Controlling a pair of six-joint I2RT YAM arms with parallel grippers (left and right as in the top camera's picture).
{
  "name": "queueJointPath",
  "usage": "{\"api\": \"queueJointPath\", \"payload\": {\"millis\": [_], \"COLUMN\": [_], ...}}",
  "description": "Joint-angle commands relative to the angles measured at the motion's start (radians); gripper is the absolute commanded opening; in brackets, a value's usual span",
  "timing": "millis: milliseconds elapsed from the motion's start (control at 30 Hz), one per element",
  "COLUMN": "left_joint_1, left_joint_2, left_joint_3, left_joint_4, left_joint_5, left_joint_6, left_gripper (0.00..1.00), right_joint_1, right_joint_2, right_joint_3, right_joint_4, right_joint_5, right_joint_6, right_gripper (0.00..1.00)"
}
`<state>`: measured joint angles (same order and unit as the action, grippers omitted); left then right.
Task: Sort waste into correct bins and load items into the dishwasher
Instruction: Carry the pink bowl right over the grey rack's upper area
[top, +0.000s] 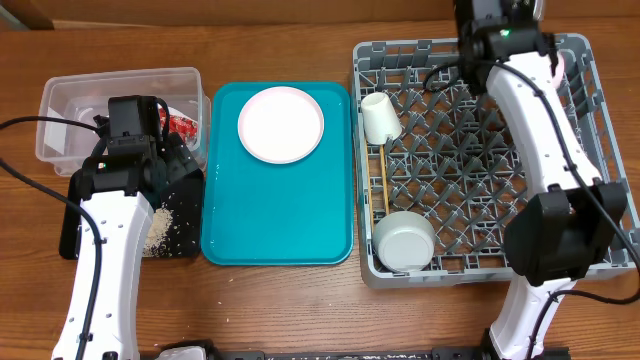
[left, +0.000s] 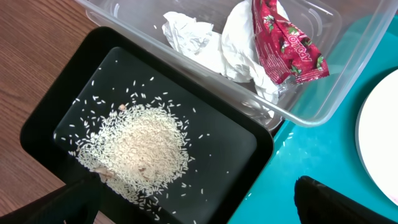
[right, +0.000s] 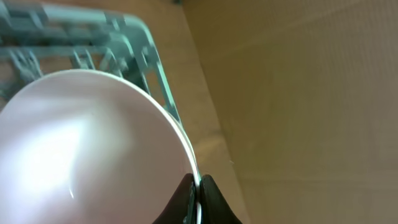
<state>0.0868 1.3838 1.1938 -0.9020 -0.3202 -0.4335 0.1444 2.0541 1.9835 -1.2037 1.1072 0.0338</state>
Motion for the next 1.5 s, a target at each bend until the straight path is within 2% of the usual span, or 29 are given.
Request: {"api": "queueJointPath", "payload": {"millis": [0, 233, 600, 1000, 1467], "left_joint_1": [0.003, 0.003, 0.003, 0.003, 0.003], "left_joint_2": [-0.01, -0.01, -0.01, -0.01, -0.01], "left_joint_3": [0.011, 0.011, 0.011, 0.011, 0.011], "left_joint_4": [0.001, 0.001, 0.001, 0.001, 0.001], "left_joint_5": [0.007, 0.007, 0.007, 0.007, 0.007], "left_joint_6": [0.011, 0.011, 0.011, 0.011, 0.011], "left_gripper": [1.0, 1.0, 1.0, 1.0, 1.0], "right_joint_1": [0.002, 0.03, 0.162, 0.216, 0.254], "right_joint_2": [-0.028, -0.028, -0.027, 0.045, 0.05], "right_joint_3": [-0.073, -0.132, -0.132, -0.132, -0.132], "right_joint_4": [0.009, 0.024, 0.025, 0.025, 0.031], "right_joint_5": [0.105, 0.085, 0.07, 0.109, 0.105], "right_joint_6": [0.019, 0.019, 0.018, -0.005, -0.009], "right_gripper": [0.04, 0.04, 0.04, 0.04, 0.04]}}
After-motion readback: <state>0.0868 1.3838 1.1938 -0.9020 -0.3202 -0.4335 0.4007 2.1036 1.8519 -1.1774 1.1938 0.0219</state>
